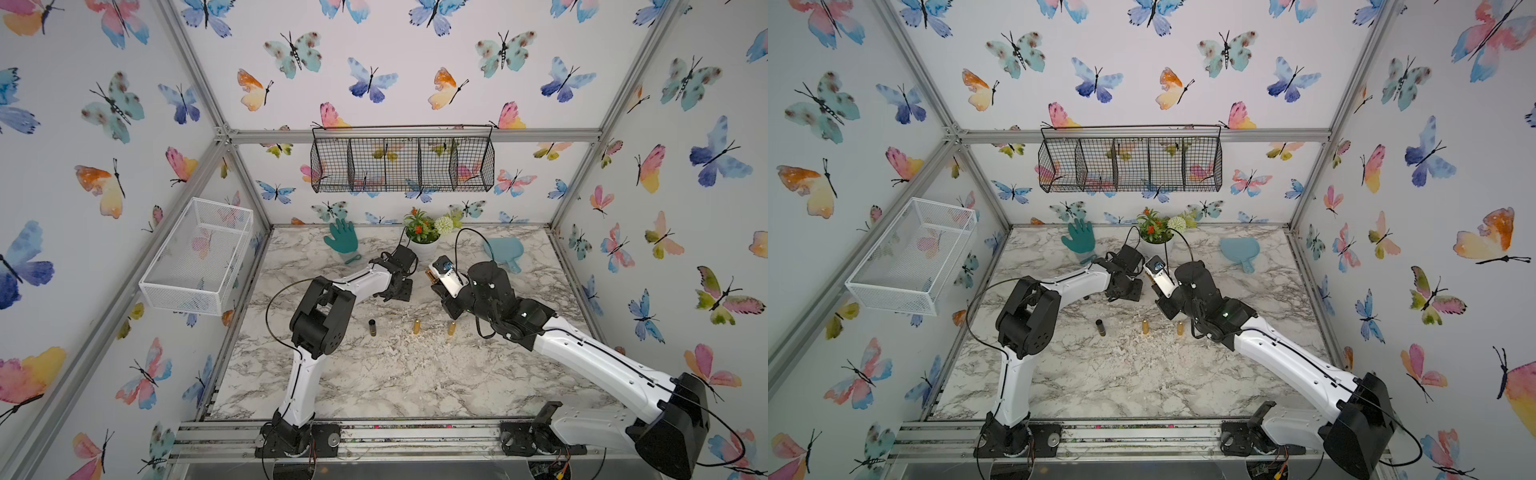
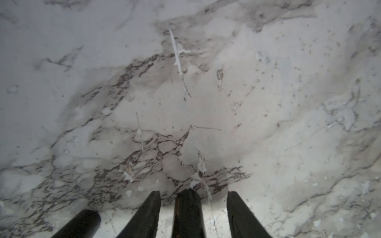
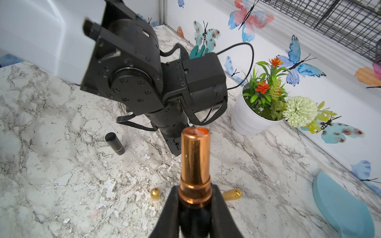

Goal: Open the lipstick cap
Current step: Place the cover at the center of the board, then place the lipstick at the center of the board.

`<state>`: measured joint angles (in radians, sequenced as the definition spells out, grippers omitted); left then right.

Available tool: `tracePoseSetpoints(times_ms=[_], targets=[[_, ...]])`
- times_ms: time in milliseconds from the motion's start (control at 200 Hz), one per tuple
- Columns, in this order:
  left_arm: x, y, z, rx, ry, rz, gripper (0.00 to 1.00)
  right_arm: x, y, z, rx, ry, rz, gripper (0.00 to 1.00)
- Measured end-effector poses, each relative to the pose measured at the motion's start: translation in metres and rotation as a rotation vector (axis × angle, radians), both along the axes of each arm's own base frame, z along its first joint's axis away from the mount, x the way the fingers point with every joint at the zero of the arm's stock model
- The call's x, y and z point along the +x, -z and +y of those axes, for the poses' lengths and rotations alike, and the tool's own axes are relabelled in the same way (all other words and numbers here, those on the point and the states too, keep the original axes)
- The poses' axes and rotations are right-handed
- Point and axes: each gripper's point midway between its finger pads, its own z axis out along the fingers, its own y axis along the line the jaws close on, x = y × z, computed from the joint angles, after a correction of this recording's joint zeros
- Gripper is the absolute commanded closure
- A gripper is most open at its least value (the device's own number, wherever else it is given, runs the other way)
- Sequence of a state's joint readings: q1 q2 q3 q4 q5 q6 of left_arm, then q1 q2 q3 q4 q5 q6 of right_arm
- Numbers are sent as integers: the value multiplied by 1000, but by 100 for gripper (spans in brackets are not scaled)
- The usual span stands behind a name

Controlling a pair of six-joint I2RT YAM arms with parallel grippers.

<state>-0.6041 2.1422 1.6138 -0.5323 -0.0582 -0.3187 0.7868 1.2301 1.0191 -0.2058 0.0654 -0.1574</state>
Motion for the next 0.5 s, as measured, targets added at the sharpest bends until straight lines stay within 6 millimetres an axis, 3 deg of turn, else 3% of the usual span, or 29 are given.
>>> tracePoseSetpoints(times_ms=[140, 285, 410, 501], targets=[[12, -52, -19, -103, 26, -45, 35, -1, 6, -1, -7, 0, 7, 79], [15, -148, -27, -275, 63, -144, 32, 1, 11, 3, -1, -5, 16, 81], [3, -215, -6, -444, 85, -174, 33, 5, 18, 14, 10, -28, 29, 86], [-4, -241, 19, -539, 85, -171, 32, 7, 30, 21, 3, -44, 49, 86]])
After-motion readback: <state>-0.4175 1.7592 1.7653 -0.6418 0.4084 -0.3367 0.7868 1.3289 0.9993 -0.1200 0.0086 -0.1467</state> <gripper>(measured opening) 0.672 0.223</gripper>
